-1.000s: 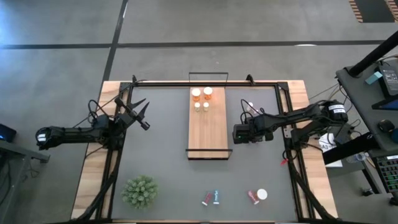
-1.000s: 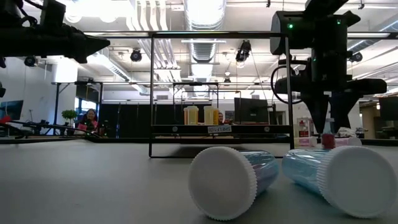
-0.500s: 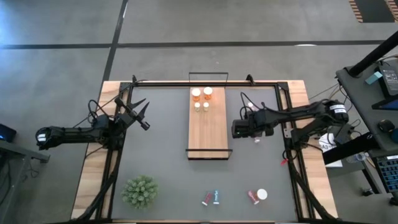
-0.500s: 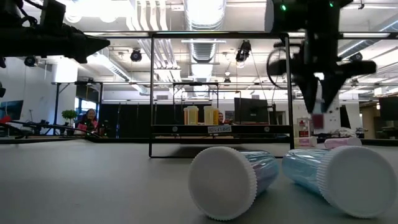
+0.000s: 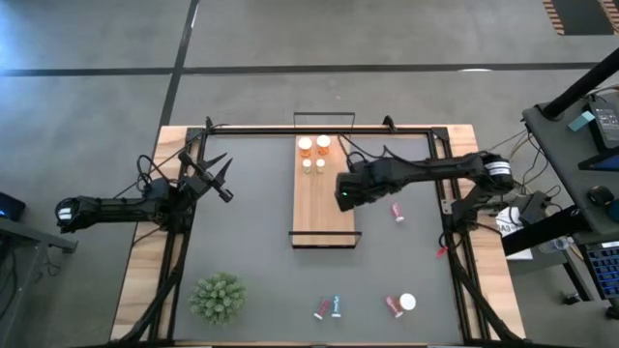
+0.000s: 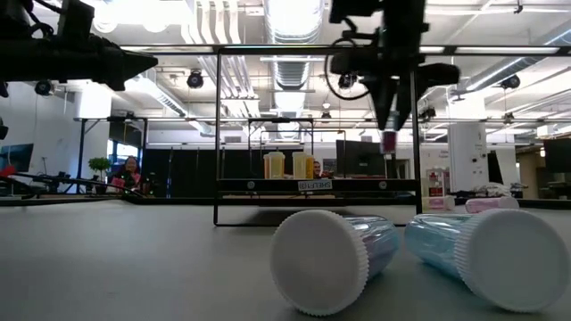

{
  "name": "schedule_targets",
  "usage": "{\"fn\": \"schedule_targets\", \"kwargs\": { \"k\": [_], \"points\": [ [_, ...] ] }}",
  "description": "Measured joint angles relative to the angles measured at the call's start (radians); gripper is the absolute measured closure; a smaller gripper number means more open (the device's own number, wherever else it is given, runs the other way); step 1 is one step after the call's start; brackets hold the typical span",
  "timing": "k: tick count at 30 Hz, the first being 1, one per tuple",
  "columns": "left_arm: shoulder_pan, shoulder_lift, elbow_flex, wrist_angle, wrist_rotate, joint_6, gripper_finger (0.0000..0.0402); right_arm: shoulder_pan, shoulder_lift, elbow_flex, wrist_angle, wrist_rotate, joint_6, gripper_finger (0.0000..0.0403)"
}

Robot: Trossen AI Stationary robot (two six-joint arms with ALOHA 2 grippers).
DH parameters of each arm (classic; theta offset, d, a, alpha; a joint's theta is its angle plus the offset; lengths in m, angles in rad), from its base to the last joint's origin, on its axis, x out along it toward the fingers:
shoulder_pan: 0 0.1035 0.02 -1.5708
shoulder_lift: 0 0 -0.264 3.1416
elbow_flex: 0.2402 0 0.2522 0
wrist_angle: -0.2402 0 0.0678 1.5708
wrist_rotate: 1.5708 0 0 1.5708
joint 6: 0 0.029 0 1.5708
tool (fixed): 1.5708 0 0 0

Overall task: Pick and place medicine bottles onto shelf by color
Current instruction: Put the top blue pill bottle on the shelf

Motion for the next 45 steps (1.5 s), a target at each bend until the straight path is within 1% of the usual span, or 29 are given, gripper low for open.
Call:
{"fn": "schedule_targets", "kwargs": {
  "k": [5, 8, 16, 20, 27, 30, 33, 36, 45],
  "points": [
    [0.000, 0.002, 0.000, 0.000, 0.000, 0.000, 0.0330, -0.043, 0.099, 0.092, -0.007, -0.011, -0.156, 0.0297],
    [0.000, 0.000, 0.000, 0.000, 0.000, 0.000, 0.0330, -0.065, 0.146, 0.148, -0.006, -0.035, -0.231, 0.0297],
    [0.001, 0.000, 0.000, 0.000, 0.000, 0.000, 0.0330, -0.090, 0.251, 0.294, -0.014, -0.039, -0.335, 0.0297],
    [0.001, 0.000, 0.000, 0.000, 0.000, 0.000, 0.0330, -0.101, 0.303, 0.351, -0.048, -0.039, -0.265, 0.0297],
    [0.000, 0.000, 0.000, 0.000, 0.000, 0.000, 0.0330, -0.108, 0.375, 0.431, -0.055, -0.040, -0.151, 0.0297],
    [0.000, 0.000, 0.000, 0.000, 0.000, 0.000, 0.0330, -0.107, 0.408, 0.480, -0.058, -0.040, -0.106, 0.0297],
    [0.000, 0.000, 0.000, 0.000, 0.000, 0.000, 0.0330, -0.107, 0.450, 0.537, -0.079, -0.042, -0.027, 0.0297],
    [0.000, 0.000, 0.000, 0.000, 0.000, 0.000, 0.0330, -0.106, 0.501, 0.602, -0.101, -0.066, 0.029, 0.0297],
    [0.000, 0.000, 0.000, 0.000, 0.000, 0.000, 0.0330, -0.105, 0.617, 0.763, -0.136, -0.091, 0.045, 0.0297]
  ]
}}
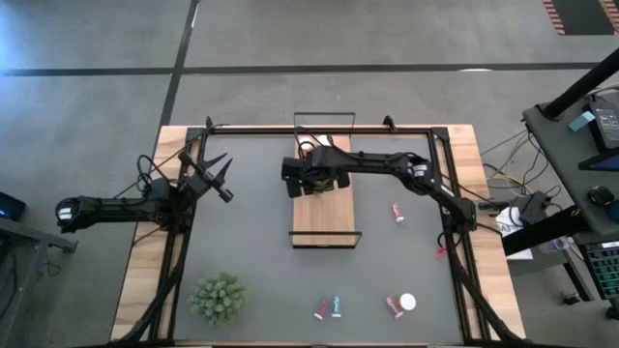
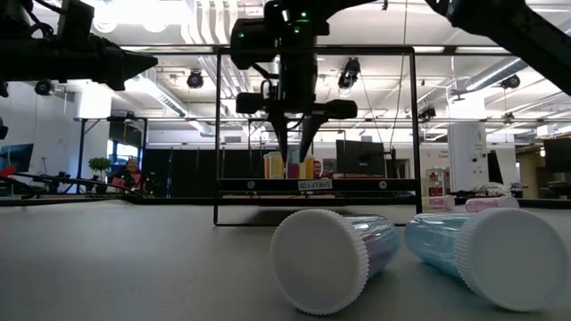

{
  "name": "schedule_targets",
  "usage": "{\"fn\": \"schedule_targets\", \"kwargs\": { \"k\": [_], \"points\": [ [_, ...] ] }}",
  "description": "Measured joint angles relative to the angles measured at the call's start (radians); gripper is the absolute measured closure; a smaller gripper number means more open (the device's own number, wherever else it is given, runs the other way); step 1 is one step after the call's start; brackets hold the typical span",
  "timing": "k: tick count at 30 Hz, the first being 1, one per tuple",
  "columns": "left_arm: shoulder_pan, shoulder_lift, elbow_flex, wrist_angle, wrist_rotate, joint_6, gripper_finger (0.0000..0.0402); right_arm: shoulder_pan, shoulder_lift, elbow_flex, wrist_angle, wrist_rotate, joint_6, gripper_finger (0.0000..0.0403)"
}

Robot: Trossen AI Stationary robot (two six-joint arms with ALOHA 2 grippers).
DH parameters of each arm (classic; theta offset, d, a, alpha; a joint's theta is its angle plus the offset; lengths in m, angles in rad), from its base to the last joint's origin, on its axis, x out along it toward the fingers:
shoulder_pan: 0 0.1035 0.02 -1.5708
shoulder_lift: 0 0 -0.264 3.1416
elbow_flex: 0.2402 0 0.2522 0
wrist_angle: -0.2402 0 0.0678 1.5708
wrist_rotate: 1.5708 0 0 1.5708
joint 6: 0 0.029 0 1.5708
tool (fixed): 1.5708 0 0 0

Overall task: Pick and place medicine bottles onto shelf by color
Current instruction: Put the top blue pill bottle on the shelf

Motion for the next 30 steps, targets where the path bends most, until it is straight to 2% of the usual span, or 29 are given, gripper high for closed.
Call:
{"fn": "schedule_targets", "kwargs": {
  "k": [11, 30],
  "points": [
    [0.000, 0.000, 0.000, 0.000, 0.000, 0.000, 0.0330, 0.000, 0.038, 0.068, 0.015, -0.001, -0.016, 0.0294],
    [0.000, 0.000, 0.000, 0.000, 0.000, 0.000, 0.0330, 0.014, 0.042, 0.062, 0.065, -0.001, -0.045, 0.0296]
  ]
}}
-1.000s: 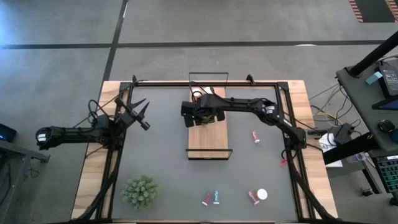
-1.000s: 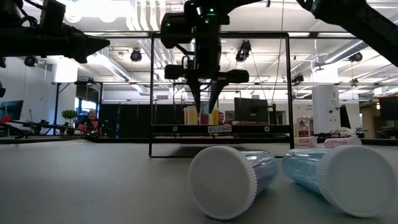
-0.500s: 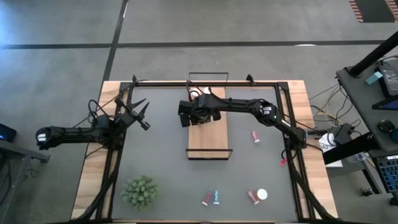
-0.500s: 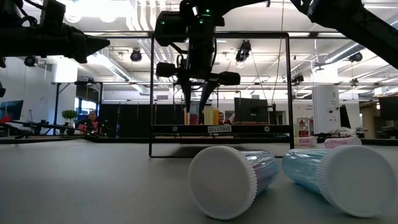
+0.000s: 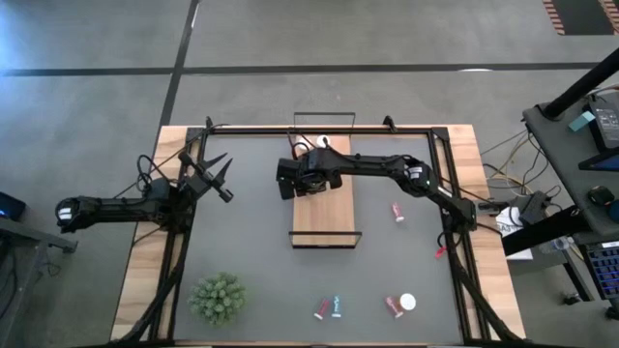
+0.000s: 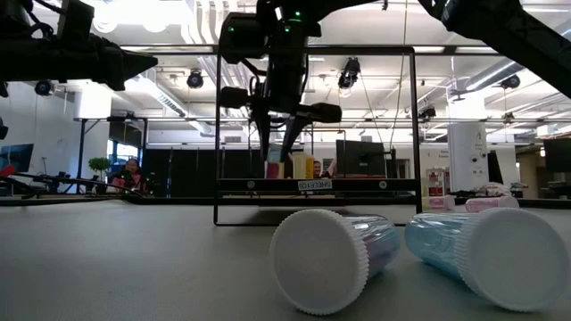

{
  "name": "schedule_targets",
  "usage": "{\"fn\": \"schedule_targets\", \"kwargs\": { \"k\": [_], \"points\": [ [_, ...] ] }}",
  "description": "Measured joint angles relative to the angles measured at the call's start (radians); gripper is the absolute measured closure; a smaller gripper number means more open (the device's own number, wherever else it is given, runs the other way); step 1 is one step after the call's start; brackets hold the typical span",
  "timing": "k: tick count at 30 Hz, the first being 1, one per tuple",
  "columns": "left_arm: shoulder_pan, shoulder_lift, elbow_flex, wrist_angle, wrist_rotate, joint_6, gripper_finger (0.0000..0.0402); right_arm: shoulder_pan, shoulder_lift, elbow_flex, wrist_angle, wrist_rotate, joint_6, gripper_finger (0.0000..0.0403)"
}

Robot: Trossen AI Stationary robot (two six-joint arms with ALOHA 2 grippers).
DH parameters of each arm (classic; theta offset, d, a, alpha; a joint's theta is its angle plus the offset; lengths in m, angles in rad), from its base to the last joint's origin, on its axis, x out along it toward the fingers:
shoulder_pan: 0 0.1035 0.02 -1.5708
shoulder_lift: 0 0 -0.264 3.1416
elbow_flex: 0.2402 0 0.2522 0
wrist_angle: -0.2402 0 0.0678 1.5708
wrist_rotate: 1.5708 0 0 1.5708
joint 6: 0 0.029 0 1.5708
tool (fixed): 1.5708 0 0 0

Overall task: Pick and place medicine bottles onto shelf by color
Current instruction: Put the top blue pill bottle on the shelf, then put the middle pink pill bottle on the shelf

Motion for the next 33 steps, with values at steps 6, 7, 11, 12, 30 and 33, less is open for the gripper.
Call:
{"fn": "schedule_targets", "kwargs": {
  "k": [6, 7, 11, 12, 30, 33],
  "points": [
    [0.001, 0.000, 0.000, 0.000, 0.000, 0.000, 0.0330, 0.000, 0.000, -0.008, 0.003, 0.001, 0.019, 0.0284],
    [0.001, 0.000, 0.000, 0.000, 0.000, 0.000, 0.0330, 0.000, 0.000, -0.010, 0.003, 0.002, 0.019, 0.0279],
    [0.001, 0.000, 0.000, 0.000, 0.000, 0.000, 0.0330, 0.000, 0.000, -0.013, 0.003, 0.008, 0.021, 0.0262],
    [0.001, 0.000, 0.000, 0.000, 0.000, 0.000, 0.0330, 0.000, 0.000, -0.013, 0.003, 0.008, 0.021, 0.0258],
    [0.000, 0.001, 0.000, 0.000, 0.000, 0.000, 0.0330, 0.019, -0.077, -0.014, -0.095, 0.055, -0.023, 0.0221],
    [0.000, 0.000, 0.000, 0.000, 0.000, 0.000, 0.0330, 0.038, -0.107, -0.017, -0.138, 0.103, -0.024, 0.0224]
  ]
}}
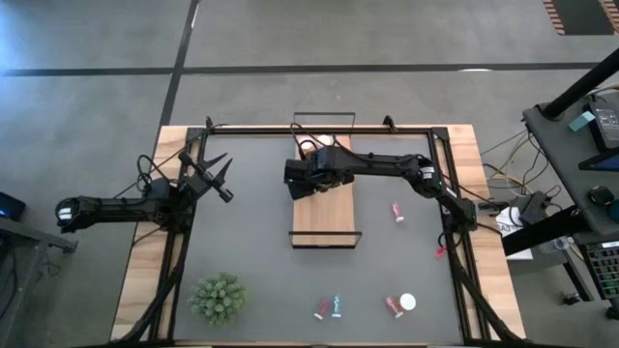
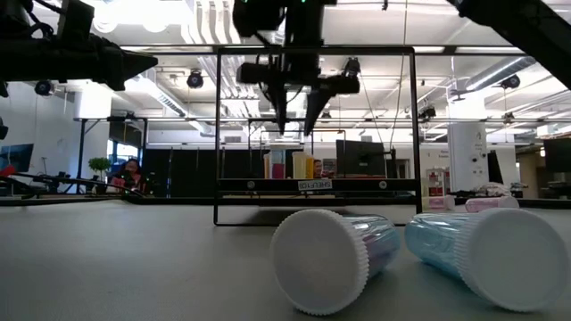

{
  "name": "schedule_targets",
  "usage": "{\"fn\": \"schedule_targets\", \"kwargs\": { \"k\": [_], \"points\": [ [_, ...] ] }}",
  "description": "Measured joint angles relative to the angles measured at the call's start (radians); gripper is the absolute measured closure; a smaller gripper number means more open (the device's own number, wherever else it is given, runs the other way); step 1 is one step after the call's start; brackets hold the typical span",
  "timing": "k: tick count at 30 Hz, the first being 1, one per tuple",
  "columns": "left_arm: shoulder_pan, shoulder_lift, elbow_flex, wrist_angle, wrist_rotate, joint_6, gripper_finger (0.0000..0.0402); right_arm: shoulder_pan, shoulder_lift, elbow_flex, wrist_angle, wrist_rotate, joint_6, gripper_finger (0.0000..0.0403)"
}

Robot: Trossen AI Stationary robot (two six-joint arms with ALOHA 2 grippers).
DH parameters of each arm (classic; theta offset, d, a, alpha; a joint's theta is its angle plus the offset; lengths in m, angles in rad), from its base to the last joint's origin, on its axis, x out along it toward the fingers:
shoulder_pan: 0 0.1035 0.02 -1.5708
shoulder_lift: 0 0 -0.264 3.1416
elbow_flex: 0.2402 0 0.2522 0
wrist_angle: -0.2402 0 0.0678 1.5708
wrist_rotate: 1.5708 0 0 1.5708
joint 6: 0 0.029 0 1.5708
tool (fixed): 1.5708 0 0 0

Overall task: Pick and place medicine bottles onto shelf by color
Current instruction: Put the middle pink pill bottle on the shelf

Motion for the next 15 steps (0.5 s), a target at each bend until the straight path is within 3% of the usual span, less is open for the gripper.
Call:
{"fn": "schedule_targets", "kwargs": {
  "k": [10, 15],
  "points": [
    [0.000, 0.000, 0.000, 0.000, 0.000, 0.000, 0.0330, 0.043, -0.109, -0.057, -0.137, 0.064, 0.066, 0.0241],
    [0.000, 0.000, 0.000, 0.000, 0.000, 0.000, 0.0330, 0.073, -0.209, -0.196, -0.151, 0.064, 0.173, 0.0254]
  ]
}}
